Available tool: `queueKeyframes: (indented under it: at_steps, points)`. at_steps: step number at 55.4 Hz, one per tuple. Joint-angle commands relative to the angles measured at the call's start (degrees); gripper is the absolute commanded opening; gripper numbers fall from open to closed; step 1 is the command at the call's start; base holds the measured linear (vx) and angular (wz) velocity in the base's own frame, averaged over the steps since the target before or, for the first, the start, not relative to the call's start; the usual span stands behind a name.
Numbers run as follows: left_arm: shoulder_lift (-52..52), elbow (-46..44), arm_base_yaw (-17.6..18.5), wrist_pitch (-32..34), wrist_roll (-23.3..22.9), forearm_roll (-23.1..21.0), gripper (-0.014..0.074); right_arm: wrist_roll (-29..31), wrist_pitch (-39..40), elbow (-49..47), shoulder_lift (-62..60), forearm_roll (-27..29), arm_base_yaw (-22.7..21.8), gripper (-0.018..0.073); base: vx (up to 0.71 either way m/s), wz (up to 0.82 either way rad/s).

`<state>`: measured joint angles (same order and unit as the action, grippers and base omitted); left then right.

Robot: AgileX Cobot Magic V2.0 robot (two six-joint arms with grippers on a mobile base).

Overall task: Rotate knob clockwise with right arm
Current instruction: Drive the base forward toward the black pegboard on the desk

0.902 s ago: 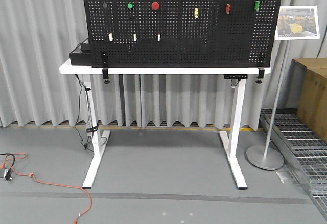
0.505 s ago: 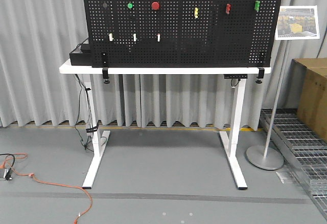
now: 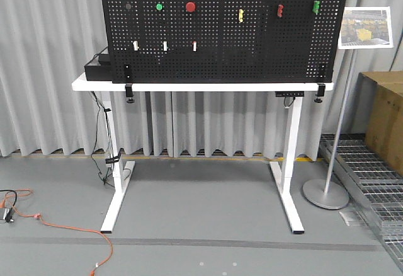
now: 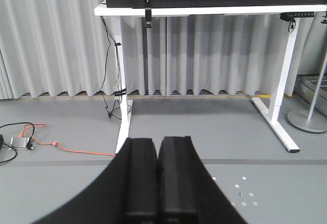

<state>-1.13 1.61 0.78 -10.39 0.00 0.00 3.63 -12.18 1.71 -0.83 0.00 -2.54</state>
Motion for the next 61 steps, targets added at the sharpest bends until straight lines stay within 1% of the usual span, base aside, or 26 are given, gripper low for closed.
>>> queueKeyframes:
  at_steps: [1, 30, 61]
  points:
    - [-0.46, 1.5, 0.19, 4.68, 0.0, -0.39, -0.0006, 0.02, 4.5, 0.81, -0.32, 0.0, -0.31, -0.0008, 0.01, 0.0]
    - [-0.46, 1.5, 0.19, 4.68, 0.0, -0.39, -0.0006, 0.02, 4.5, 0.81, -0.32, 0.0, -0.31, -0.0008, 0.06, -0.01]
    - [-0.46, 1.5, 0.19, 4.68, 0.0, -0.39, -0.0006, 0.02, 4.5, 0.81, -0.32, 0.0, -0.31, -0.0008, 0.2, -0.02]
